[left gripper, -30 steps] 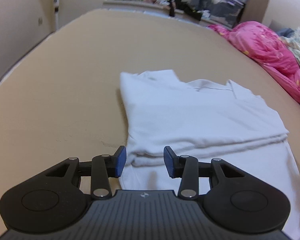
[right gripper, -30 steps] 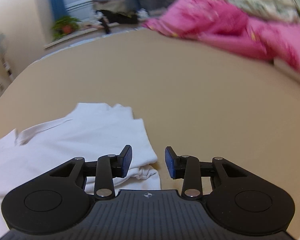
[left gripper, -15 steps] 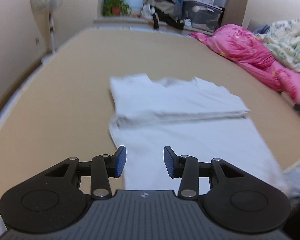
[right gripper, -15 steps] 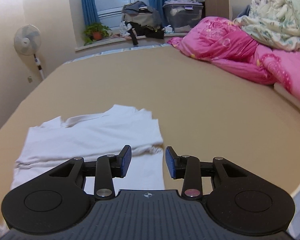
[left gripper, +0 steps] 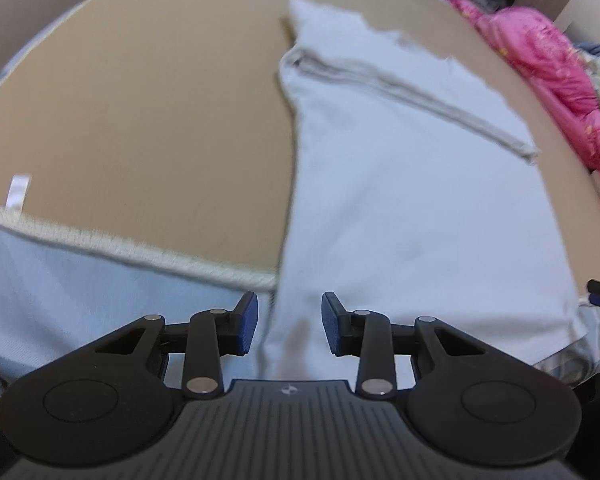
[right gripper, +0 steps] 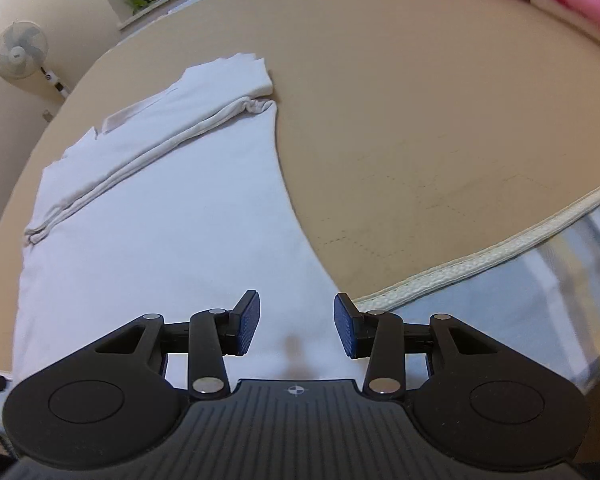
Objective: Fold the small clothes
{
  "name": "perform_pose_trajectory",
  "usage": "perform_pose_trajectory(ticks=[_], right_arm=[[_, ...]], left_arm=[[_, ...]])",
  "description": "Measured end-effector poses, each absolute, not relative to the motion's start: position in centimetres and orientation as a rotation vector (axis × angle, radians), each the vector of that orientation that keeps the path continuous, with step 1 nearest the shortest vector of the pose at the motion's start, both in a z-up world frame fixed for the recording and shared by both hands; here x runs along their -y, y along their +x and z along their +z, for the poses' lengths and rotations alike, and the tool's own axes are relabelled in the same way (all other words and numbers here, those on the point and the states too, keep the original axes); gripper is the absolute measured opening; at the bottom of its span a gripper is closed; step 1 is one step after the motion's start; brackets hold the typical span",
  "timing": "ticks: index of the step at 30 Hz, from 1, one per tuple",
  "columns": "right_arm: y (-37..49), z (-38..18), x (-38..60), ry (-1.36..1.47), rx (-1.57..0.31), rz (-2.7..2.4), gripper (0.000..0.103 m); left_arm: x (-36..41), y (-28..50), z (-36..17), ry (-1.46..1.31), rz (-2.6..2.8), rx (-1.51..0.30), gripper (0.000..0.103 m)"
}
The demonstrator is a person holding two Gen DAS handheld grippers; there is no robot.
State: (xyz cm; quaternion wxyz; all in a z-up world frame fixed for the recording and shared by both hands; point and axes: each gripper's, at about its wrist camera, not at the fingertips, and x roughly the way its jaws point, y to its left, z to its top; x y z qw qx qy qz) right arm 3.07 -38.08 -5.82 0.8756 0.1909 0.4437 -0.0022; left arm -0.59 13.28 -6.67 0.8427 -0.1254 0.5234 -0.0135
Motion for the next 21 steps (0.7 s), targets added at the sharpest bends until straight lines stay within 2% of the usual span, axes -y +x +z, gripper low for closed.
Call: perform_pose_trajectory(ticks=[8,17,20,21], right_arm=[[4.2,-9.0,38.3,0.36,-1.057,-0.076,0.043],[4.0,-9.4,38.4,0.336,-1.068,-0.081,0.043],[4.0,-9.4,38.1,0.311,-1.074,-0.068,0.045],[4.3,-9.4,37.8,0.303,-1.079,-0.059,0.045]], left_arm=[[-13.7,-0.3,-9.0,-0.282,-0.016,-1.182,0.039],[-13.1,-1.1,-8.9,-0.234,-0.027,-1.17,0.037],[-12.3,-1.1,-8.8,-0.185,-0.042,-1.166,0.029],[-12.0,-1.0,-8.8,-0.174,-0.055,-1.164,0.021]])
